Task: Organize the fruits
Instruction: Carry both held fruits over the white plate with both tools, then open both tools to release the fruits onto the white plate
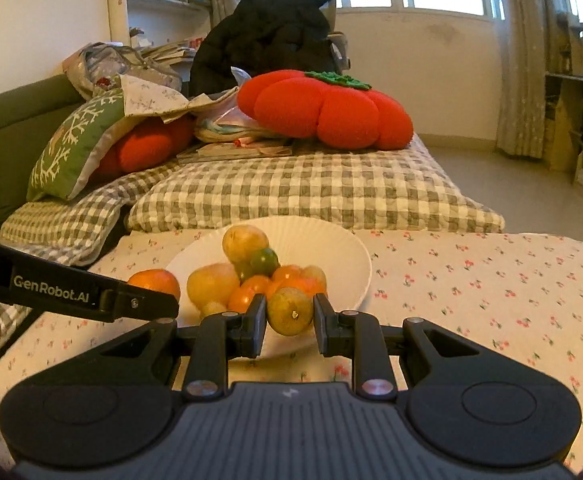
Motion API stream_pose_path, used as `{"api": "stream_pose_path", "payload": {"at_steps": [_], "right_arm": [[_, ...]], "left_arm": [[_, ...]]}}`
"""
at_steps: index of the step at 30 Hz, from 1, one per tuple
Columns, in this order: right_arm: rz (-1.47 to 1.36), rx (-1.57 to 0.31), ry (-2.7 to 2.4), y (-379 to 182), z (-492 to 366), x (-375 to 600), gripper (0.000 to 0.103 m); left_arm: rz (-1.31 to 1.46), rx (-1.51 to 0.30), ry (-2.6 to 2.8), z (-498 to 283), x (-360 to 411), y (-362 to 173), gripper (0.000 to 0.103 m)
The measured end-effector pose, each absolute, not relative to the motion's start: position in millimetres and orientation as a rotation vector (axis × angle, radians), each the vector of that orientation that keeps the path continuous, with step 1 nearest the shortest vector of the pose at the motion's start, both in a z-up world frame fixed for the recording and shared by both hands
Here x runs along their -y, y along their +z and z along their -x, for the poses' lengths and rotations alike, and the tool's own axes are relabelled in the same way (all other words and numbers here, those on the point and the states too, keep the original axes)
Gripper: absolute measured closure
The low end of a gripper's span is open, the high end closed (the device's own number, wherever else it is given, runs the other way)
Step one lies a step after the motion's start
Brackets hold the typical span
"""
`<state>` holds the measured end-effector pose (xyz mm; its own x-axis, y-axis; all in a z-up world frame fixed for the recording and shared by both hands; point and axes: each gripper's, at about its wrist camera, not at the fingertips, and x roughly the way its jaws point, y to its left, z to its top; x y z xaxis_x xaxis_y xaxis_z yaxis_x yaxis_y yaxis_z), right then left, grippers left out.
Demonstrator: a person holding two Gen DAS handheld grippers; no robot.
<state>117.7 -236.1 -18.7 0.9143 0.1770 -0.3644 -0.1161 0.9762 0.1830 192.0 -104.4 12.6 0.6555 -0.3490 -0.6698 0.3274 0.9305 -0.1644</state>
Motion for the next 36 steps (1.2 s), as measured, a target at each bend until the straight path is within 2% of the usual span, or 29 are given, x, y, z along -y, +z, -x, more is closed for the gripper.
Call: {"api": "stream_pose_path", "payload": {"at_steps": [7,15,23,29,32,34,36], "right_arm": [[-0.214,-0.413,0.171,-9.7,-162.5,253.8,0.081],[-0.217,-0.460,0.185,-25.5,-197.3,256.9,0.081],[-0.293,-0.452,0.218,-33.0,-207.7,264.5,0.081],[-0.347,-0.452,0.247,-36.1,-208.5,268.7,0.081],[-0.339,-0.457,0.249,-35.8,-211.4,264.6,0.080],[-0.337,-0.461,0.249,-36.0,-214.6,262.2,0.080],[-0.337,-0.467,0.249,-36.6,-218.3,259.9,0.080]], "left_arm": [[0.082,-0.728,-0.423,-225.4,115.8,17.4,0.068],[0.115,-0.745,-0.463,-250.1,122.8,0.4,0.067],[0.087,-0.730,-0.477,-254.2,121.5,-9.0,0.067],[0.087,-0.717,-0.476,-255.7,120.4,-7.5,0.063],[0.098,-0.713,-0.472,-255.9,115.2,-4.3,0.059],[0.101,-0.701,-0.456,-254.3,109.9,-1.9,0.048],[0.116,-0.701,-0.444,-254.5,103.9,-0.4,0.041]]}}
